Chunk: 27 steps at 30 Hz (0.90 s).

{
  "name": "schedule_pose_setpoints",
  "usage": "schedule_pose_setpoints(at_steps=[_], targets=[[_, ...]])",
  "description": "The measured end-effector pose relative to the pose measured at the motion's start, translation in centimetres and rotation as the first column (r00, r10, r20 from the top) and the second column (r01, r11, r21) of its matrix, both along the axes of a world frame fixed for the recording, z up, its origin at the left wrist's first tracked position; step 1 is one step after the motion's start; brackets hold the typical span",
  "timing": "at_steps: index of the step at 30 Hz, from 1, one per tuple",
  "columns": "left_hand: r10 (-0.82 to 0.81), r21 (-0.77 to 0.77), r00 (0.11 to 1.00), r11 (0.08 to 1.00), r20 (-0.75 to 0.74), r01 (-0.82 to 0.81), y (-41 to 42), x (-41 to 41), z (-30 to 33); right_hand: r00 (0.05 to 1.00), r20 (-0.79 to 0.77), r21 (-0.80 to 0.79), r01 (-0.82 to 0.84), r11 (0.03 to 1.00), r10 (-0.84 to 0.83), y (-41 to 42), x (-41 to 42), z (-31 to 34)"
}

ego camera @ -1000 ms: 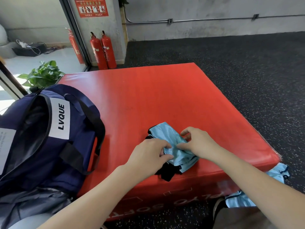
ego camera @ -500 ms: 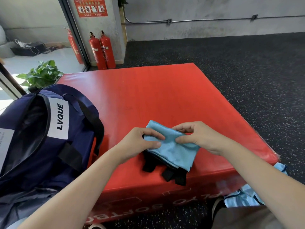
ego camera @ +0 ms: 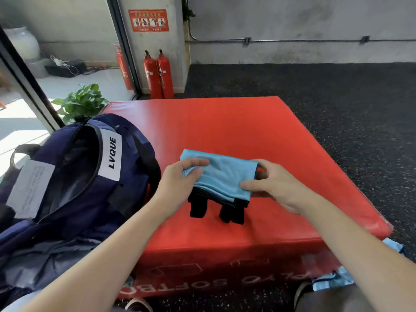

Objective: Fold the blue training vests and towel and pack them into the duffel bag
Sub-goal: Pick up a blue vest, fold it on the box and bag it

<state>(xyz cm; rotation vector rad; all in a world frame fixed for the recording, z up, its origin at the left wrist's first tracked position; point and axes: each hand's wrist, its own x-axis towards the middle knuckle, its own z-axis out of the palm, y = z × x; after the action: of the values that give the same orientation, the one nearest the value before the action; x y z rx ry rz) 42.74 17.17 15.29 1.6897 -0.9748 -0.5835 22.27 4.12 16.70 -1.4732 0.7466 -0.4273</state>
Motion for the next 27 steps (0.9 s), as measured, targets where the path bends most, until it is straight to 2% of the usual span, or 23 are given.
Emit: schedule_pose_setpoints(at_steps=[5, 8, 11, 15, 21, 23, 27], targets=[[0.091, -0.064, 0.996, 0.994, -0.011, -0.092, 2.4, 1.6, 1.6, 0.957, 0.174, -0.100, 0.252, 0.962, -0.233, 2.9, 3.4, 0.5], [0.120, -0.061, 0.992, 0.991, 0.035, -0.118, 4.7, 2.4, 2.6, 0.937, 0.218, -0.250, 0.323, 0.913, -0.272, 4.4, 5.1, 0.3], [0.177, -0.108, 0.981, 0.980, 0.080, -0.168, 7.0, 4.1, 3.6, 0.956, 0.236, -0.374, 0.257, 0.891, -0.176, 6.1, 7.3, 1.2], [0.326, -0.225, 0.944, 0.925, 0.055, -0.306, 10.5, 7.4, 5.0, 0.959, 0.275, -0.416, 0.189, 0.889, -0.075, 9.2, 11.8, 3.2], [0.542, -0.377, 0.835, 0.758, -0.092, -0.533, 16.1, 13.6, 6.2, 0.952, 0.298, -0.464, 0.084, 0.882, 0.066, 14.2, 20.3, 6.5], [0.609, -0.369, 0.789, 0.716, -0.085, -0.592, 17.8, 15.5, 5.7, 0.957, 0.263, -0.499, 0.027, 0.866, 0.121, 15.6, 23.1, 6.9], [0.689, -0.315, 0.724, 0.694, 0.033, -0.647, 20.4, 18.1, 4.8, 0.973, 0.139, -0.545, -0.082, 0.834, 0.186, 17.3, 28.5, 6.3]])
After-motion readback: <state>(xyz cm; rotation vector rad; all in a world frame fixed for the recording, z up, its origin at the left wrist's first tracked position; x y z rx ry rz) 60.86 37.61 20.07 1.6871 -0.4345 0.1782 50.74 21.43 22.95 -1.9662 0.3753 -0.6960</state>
